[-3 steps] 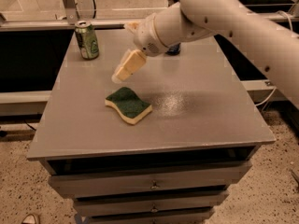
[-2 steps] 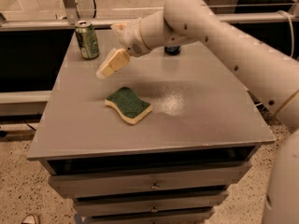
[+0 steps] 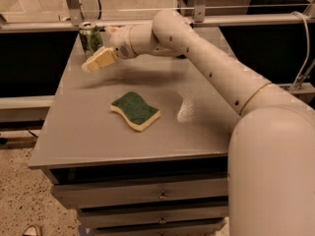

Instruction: Move green can near sponge

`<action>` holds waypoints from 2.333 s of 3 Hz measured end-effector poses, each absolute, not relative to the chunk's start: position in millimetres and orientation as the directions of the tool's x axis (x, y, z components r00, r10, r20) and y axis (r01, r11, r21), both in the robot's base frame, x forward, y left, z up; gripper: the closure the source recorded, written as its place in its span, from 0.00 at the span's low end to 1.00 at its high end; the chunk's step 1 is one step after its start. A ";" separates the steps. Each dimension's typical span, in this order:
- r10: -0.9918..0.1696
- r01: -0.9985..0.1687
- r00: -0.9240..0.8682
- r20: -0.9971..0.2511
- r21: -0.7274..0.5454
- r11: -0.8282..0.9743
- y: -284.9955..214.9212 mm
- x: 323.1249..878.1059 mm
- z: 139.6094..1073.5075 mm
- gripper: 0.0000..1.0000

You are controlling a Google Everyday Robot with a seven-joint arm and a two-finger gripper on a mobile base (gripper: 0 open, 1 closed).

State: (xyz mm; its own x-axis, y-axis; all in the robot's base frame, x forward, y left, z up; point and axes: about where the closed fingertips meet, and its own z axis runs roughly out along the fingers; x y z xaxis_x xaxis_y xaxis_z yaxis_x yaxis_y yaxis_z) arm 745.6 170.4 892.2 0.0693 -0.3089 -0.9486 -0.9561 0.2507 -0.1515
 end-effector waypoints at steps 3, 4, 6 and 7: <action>-0.207 -0.911 0.010 -0.978 -0.094 0.403 203.2 803.8 881.9 0.18; -0.182 -0.891 0.008 -0.983 -0.090 0.445 205.5 814.2 887.0 0.41; -0.174 -0.885 0.054 -0.983 -0.128 0.448 179.7 799.0 908.8 0.88; -0.186 -0.900 0.084 -0.979 -0.155 0.407 153.7 765.4 916.1 1.00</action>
Offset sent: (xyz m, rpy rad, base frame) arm 0.0722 0.0266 -0.0114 0.1126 0.0020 -0.1858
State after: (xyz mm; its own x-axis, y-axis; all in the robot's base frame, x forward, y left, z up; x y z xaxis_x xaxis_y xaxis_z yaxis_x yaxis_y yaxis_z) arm 765.4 153.7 916.1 0.0844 -0.1859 -0.9789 -0.9004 0.4066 -0.1549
